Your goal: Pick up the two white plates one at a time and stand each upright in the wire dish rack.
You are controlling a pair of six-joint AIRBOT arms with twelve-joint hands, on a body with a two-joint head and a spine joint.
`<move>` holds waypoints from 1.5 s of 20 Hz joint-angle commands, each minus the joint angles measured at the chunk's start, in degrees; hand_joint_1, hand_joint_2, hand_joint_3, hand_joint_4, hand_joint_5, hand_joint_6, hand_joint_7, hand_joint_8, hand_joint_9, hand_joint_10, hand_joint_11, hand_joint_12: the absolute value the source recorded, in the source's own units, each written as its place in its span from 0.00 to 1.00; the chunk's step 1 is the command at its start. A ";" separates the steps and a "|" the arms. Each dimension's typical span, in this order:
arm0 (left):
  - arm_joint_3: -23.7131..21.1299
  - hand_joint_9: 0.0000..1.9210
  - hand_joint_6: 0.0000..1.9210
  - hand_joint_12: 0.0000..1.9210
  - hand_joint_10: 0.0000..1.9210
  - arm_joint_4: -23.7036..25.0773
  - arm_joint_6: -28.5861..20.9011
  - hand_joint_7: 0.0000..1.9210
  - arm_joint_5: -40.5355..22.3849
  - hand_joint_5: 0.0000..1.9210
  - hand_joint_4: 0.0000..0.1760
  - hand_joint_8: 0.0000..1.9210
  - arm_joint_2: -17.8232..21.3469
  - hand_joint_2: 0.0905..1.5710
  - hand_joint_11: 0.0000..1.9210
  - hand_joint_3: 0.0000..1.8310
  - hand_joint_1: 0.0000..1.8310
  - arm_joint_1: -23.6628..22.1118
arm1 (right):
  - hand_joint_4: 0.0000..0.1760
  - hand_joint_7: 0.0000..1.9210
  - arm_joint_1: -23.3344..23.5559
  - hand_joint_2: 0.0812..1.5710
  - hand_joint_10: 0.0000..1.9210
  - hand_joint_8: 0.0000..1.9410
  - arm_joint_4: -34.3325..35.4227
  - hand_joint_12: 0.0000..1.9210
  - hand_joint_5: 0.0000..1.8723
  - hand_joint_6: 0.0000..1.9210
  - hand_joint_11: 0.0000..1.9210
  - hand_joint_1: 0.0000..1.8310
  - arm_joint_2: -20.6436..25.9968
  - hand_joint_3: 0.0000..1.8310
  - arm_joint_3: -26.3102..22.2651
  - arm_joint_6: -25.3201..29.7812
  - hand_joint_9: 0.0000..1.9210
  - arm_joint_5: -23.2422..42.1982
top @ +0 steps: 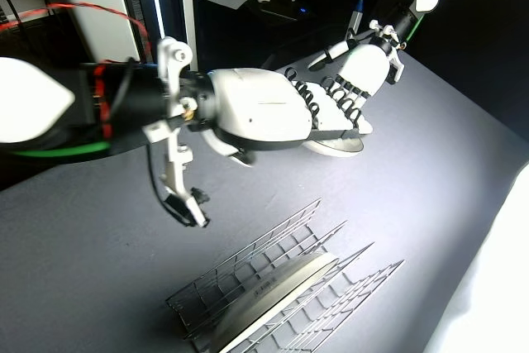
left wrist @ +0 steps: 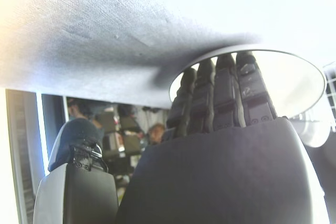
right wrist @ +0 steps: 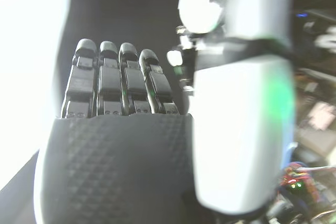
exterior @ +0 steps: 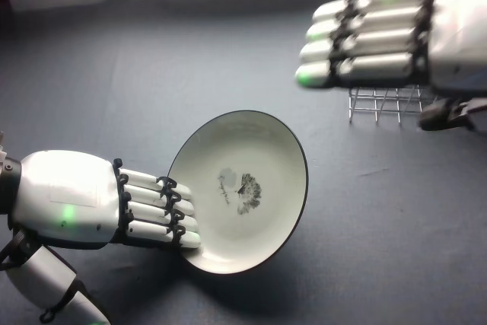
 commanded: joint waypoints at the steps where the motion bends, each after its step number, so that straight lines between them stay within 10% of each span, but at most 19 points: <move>1: -0.23 0.02 0.00 0.01 0.00 -0.25 -0.04 0.03 -2.44 0.05 0.00 0.00 -0.25 0.67 0.02 0.00 0.00 0.40 | 0.00 0.00 0.28 0.63 0.00 0.00 2.33 0.00 0.00 0.00 0.00 0.79 -0.62 0.01 -0.21 0.08 0.00 3.03; 30: 0.68 0.03 0.00 0.02 0.00 -0.98 -0.56 0.04 -2.78 0.06 0.00 0.00 -0.44 0.67 0.01 0.00 0.00 0.56 | 0.00 0.00 -6.03 0.66 0.00 0.00 0.75 0.00 0.00 0.00 0.00 0.79 -17.69 0.00 3.15 -1.25 0.00 -8.35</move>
